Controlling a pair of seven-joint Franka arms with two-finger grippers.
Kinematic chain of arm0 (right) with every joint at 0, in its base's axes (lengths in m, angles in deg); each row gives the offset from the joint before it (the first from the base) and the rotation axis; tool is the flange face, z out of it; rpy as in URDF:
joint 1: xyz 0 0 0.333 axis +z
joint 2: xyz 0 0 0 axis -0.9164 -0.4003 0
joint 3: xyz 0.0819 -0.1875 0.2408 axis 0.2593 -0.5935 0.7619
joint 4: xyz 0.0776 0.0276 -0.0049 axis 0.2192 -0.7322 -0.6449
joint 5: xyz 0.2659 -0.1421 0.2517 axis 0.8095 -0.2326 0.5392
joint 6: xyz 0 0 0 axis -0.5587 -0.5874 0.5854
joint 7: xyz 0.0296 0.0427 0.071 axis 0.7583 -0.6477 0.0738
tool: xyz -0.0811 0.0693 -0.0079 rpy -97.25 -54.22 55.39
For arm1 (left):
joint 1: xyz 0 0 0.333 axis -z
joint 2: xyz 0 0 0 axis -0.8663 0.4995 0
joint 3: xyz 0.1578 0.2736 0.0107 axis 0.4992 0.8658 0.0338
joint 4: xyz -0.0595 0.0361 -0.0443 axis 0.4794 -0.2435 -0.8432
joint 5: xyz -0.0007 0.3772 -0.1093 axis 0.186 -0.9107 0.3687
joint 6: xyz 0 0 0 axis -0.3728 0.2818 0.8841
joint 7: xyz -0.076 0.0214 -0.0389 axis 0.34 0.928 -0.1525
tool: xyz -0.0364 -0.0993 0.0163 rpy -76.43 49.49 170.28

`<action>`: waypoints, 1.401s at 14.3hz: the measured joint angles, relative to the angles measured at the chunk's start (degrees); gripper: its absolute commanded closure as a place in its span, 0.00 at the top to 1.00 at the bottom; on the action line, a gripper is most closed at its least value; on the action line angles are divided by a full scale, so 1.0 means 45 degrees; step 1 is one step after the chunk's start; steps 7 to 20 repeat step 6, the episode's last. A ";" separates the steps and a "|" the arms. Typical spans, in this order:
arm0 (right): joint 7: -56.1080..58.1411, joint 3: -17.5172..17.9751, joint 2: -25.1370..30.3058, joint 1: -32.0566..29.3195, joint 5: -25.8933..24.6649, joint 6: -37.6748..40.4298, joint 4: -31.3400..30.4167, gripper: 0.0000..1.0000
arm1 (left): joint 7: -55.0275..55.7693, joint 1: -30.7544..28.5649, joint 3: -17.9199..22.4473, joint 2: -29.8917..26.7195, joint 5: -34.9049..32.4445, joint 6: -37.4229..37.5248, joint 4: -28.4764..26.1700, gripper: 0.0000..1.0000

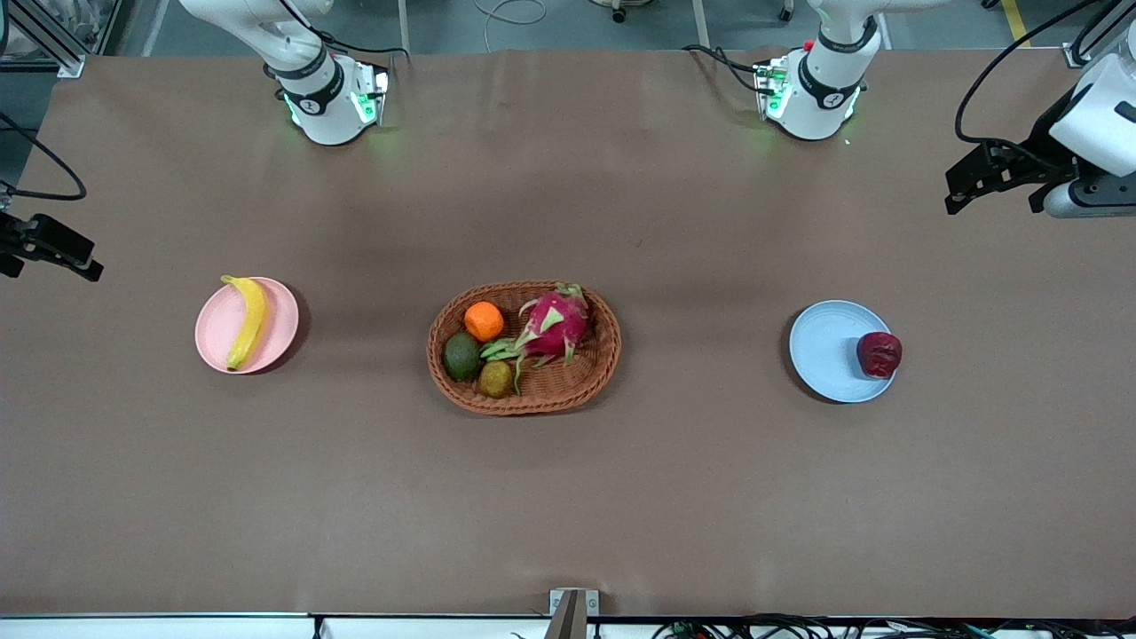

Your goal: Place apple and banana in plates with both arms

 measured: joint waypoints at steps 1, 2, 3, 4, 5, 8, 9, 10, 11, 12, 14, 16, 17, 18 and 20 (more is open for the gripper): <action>0.0000 -0.0008 0.0030 -0.0001 -0.0002 0.0003 -0.0006 1.00 | 0.0000 0.0000 0.0000 0.0000 0.0000 0.0000 0.0003 1.00; 0.0000 -0.0015 0.0041 -0.0001 -0.0002 -0.0006 -0.0006 1.00 | 0.0000 0.0000 0.0000 0.0000 0.0000 0.0000 0.0003 1.00; 0.0000 -0.0017 0.0046 -0.0001 -0.0002 -0.0027 -0.0004 1.00 | 0.0000 0.0000 0.0000 0.0000 0.0000 0.0000 0.0003 1.00; 0.0000 -0.0016 0.0047 0.0000 -0.0002 -0.0053 0.0002 1.00 | 0.0000 0.0000 0.0000 0.0000 0.0000 0.0000 0.0003 1.00; 0.0000 -0.0016 0.0047 0.0000 -0.0002 -0.0073 0.0004 1.00 | 0.0000 0.0001 0.0000 0.0000 0.0000 0.0001 0.0003 1.00; 0.0000 -0.0016 0.0047 0.0000 -0.0002 -0.0089 0.0004 1.00 | 0.0000 0.0001 0.0000 0.0000 0.0000 0.0008 0.0003 1.00; 0.0000 -0.0016 0.0047 0.0000 -0.0002 -0.0089 0.0004 1.00 | 0.0000 0.0001 0.0000 0.0000 0.0000 0.0008 0.0003 1.00; 0.0000 -0.0016 0.0047 0.0000 -0.0002 -0.0089 0.0004 1.00 | 0.0000 0.0001 0.0000 0.0000 0.0000 0.0008 0.0003 1.00; 0.0000 -0.0016 0.0047 0.0000 -0.0002 -0.0089 0.0004 1.00 | 0.0000 0.0001 0.0000 0.0000 0.0000 0.0008 0.0003 1.00; 0.0000 -0.0016 0.0047 0.0000 -0.0002 -0.0089 0.0004 1.00 | 0.0000 0.0001 0.0000 0.0000 0.0000 0.0008 0.0003 1.00; 0.0000 -0.0016 0.0047 0.0000 -0.0002 -0.0089 0.0004 1.00 | 0.0000 0.0001 0.0000 0.0000 0.0000 0.0008 0.0003 1.00; 0.0000 -0.0016 0.0047 0.0000 -0.0002 -0.0089 0.0004 1.00 | 0.0000 0.0001 0.0000 0.0000 0.0000 0.0008 0.0003 1.00; 0.0000 -0.0016 0.0047 0.0000 -0.0002 -0.0089 0.0004 1.00 | 0.0000 0.0001 0.0000 0.0000 0.0000 0.0008 0.0003 1.00; 0.0000 -0.0016 0.0047 0.0000 -0.0002 -0.0089 0.0004 1.00 | 0.0000 0.0001 0.0000 0.0000 0.0000 0.0008 0.0003 1.00; 0.0000 -0.0016 0.0047 0.0000 -0.0002 -0.0089 0.0004 1.00 | 0.0000 0.0001 0.0000 0.0000 0.0000 0.0008 0.0003 1.00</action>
